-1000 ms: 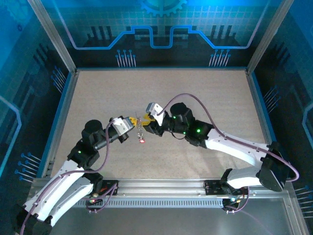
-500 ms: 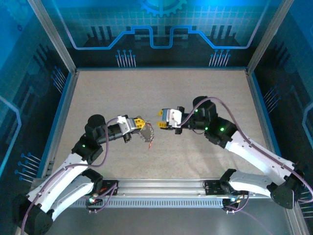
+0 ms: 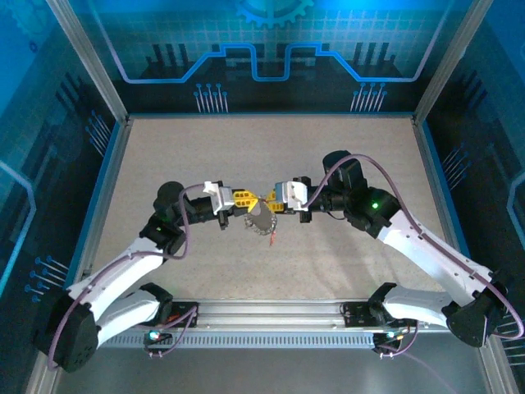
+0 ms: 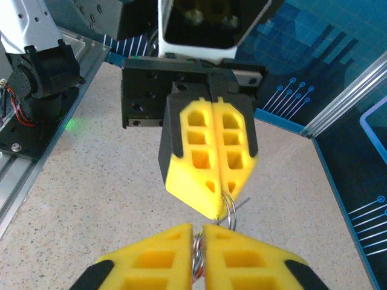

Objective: Put the keys on the keyring

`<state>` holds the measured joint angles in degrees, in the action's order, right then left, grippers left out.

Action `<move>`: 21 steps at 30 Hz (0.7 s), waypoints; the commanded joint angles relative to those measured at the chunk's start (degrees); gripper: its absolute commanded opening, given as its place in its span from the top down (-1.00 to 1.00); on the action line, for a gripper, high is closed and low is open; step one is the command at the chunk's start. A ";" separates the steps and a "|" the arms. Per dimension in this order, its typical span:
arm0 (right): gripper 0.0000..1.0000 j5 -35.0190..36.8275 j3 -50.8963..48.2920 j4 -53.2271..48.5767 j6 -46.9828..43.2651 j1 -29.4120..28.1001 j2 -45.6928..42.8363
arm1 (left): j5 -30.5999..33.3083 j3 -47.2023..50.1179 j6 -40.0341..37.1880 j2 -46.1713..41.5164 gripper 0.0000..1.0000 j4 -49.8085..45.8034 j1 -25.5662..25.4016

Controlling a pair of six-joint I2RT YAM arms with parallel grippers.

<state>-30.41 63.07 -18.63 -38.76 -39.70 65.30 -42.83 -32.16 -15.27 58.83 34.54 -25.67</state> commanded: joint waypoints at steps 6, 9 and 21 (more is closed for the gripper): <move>0.85 -2.33 -0.17 -0.75 0.43 2.32 0.39 | -7.57 -2.98 4.02 5.30 1.00 15.12 -0.33; 0.75 -3.54 -1.02 0.84 1.47 3.89 -0.43 | -8.24 -3.58 4.08 5.99 1.00 14.88 -0.34; 0.74 -9.22 4.61 -3.95 -2.96 7.27 7.33 | -8.96 -6.06 -2.01 11.26 1.00 12.36 -1.34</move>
<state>-35.62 64.75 -20.14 -39.59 -32.58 70.78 -50.81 -36.51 -14.13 69.58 45.30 -25.74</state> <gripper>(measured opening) 0.136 0.055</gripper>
